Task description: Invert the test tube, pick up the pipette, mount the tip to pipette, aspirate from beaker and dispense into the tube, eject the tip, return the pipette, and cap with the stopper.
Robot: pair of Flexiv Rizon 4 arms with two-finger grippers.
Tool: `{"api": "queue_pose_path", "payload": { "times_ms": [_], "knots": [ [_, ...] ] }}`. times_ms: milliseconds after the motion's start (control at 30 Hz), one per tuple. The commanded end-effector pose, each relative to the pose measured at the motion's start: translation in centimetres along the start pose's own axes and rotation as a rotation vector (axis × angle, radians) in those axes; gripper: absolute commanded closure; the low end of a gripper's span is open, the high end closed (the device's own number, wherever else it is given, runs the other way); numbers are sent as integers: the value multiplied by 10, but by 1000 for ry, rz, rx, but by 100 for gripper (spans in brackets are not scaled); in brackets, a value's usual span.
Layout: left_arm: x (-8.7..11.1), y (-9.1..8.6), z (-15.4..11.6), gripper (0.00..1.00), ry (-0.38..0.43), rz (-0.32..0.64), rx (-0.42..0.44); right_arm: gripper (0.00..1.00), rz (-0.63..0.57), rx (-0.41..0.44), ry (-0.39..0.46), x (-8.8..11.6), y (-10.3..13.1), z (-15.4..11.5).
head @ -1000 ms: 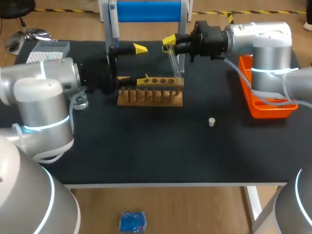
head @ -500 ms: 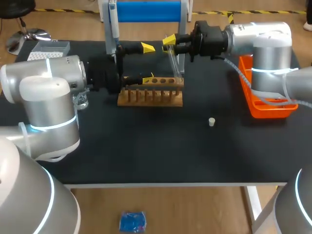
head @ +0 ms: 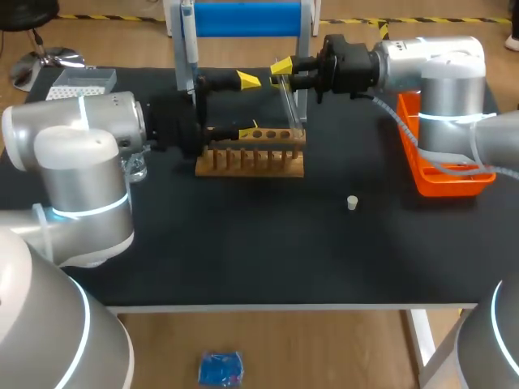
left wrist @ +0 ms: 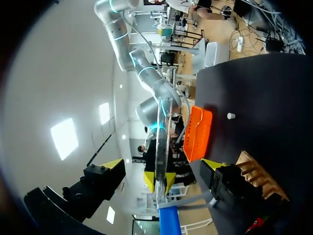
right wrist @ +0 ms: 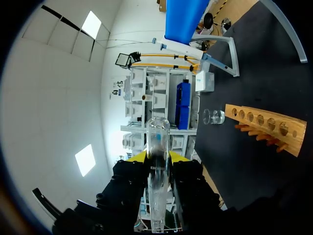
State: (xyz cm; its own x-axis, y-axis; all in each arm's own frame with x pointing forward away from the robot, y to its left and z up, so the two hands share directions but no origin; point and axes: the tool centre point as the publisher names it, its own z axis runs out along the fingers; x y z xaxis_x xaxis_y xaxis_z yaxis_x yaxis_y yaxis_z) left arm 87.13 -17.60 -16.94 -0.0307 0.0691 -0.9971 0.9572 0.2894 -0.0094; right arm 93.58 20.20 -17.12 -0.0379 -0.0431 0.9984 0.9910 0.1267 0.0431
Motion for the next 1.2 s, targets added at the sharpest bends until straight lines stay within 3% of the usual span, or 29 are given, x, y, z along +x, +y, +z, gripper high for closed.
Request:
{"api": "queue_pose_path", "payload": {
  "times_ms": [33, 267, 633, 1133, 1167, 1200],
  "knots": [
    [-1, 5, 15, 0, 15, 12, 14, 100, 0, 0, -4, 1, 0, -1],
    [-8, 2, 28, 0, -10, 53, 31, 100, 0, 0, -4, 1, 0, -1],
    [-13, -4, 54, 0, -21, 58, 140, 100, 0, 0, -4, 1, 0, -1],
    [-12, -8, 60, 0, -25, 24, 215, 100, 0, 0, -4, 1, 0, -1],
    [-12, -9, 60, 14, -25, 25, 220, 100, 0, 0, -4, 1, 0, -1],
    [-11, -10, 61, 35, -22, 23, 221, 100, 0, 0, -4, 1, 0, -1]
  ]
}}
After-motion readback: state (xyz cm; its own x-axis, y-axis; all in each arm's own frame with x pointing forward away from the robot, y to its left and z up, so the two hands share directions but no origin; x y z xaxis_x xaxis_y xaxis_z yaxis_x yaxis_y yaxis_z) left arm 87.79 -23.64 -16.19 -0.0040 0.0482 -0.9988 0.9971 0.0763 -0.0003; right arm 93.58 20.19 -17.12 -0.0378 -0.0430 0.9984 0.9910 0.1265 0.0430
